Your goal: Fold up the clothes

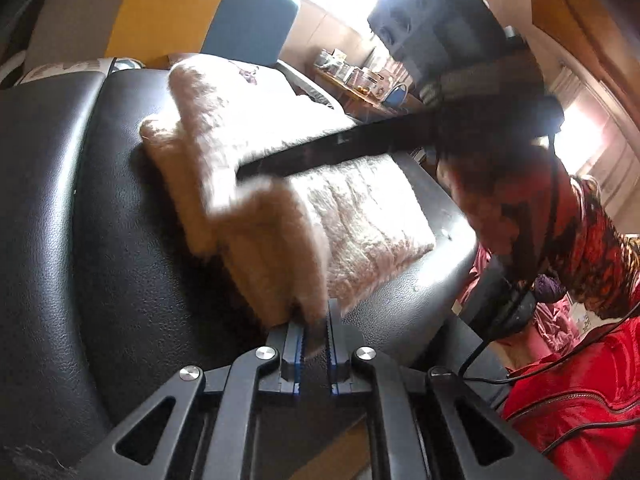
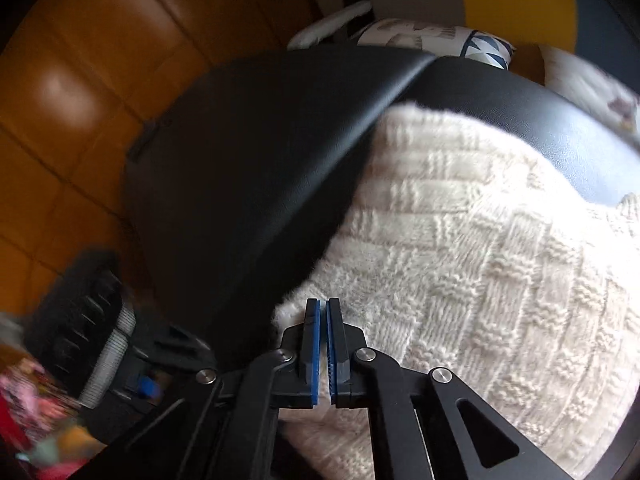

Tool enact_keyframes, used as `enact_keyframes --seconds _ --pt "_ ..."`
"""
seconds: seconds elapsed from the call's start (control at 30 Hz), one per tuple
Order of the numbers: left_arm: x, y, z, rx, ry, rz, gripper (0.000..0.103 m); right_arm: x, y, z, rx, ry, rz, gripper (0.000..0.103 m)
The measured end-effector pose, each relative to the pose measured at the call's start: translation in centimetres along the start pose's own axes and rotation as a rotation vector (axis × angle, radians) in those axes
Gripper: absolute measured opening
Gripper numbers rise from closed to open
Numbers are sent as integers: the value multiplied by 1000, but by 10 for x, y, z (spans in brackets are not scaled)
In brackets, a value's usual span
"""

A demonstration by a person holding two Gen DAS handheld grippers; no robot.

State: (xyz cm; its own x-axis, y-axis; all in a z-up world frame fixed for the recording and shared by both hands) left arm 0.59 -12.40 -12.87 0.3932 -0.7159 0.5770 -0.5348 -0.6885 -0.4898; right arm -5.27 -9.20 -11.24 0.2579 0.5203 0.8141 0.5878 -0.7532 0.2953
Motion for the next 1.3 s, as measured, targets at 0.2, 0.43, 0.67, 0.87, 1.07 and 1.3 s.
enact_keyframes --seconds 0.2,0.43,0.67,0.87,1.07,1.3 --pt "29 25 -5 62 -19 -139 20 -13 7 8 14 -80 -2 4" --pt "44 38 -12 126 -57 -234 20 33 7 15 51 -148 -157 4" --pt "36 56 -26 276 -99 -279 20 -11 11 16 154 -58 -124 4" --pt "12 71 -64 435 -140 -276 33 20 2 9 75 -127 -211 21" --pt "-2 51 -102 370 -117 -279 47 81 -16 23 81 -248 -231 57" --pt "-40 54 -113 275 53 -464 52 118 -73 31 -91 -343 -155 60"
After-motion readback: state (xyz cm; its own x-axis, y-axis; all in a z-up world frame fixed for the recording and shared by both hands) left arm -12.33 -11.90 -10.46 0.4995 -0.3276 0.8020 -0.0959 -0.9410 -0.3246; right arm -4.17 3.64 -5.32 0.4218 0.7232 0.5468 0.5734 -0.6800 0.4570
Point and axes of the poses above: each gripper's, at about its wrist camera, not at the fingertips, and x roughly against the way its jaws point, y to its left, z to its underside, the point moved 6 cm from there along -x, roughly the way its jaws point, and after that the axes turned 5 degrees about -y, right-handed, at the moved point
